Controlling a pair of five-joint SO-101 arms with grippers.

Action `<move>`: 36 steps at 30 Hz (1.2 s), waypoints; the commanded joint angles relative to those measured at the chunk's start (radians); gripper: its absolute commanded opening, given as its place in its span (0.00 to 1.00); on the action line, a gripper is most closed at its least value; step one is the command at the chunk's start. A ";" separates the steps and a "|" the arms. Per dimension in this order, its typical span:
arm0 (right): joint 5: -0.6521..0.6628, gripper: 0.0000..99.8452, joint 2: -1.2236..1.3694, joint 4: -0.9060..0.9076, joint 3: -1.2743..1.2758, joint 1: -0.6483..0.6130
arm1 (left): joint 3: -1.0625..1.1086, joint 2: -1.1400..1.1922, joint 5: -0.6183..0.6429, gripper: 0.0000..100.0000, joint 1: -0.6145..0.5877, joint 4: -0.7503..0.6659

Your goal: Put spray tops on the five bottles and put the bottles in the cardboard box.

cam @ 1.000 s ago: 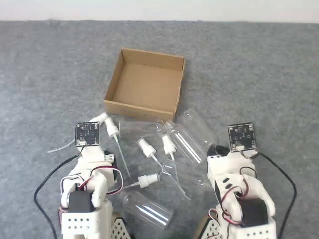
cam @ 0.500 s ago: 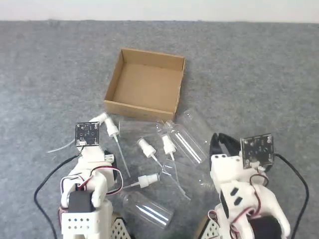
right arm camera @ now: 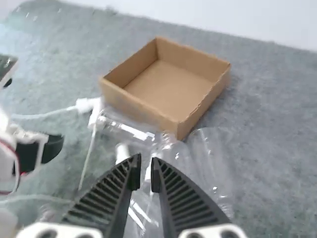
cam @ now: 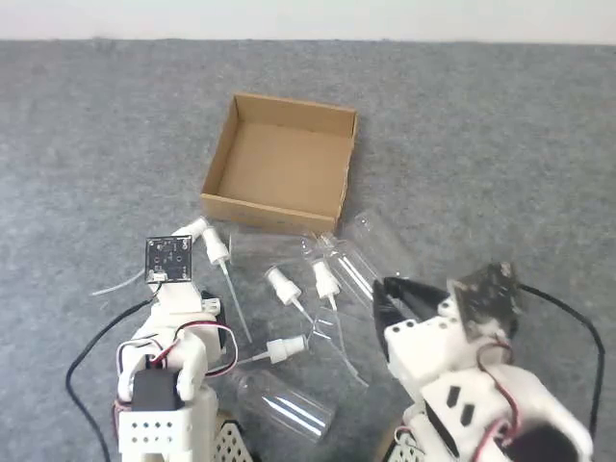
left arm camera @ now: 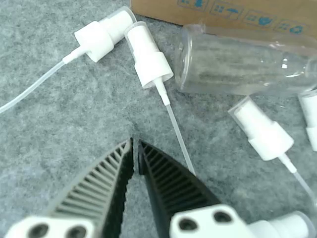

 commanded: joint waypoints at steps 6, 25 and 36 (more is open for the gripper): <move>-0.003 0.01 0.228 0.004 -0.068 -0.294 | -0.012 -0.014 -0.005 0.02 -0.003 0.006; -0.014 0.26 0.484 0.005 -0.064 -0.570 | -0.012 -0.014 -0.005 0.02 -0.003 0.006; -0.012 0.28 0.545 -0.186 0.189 -0.792 | -0.012 -0.014 -0.005 0.02 -0.003 0.006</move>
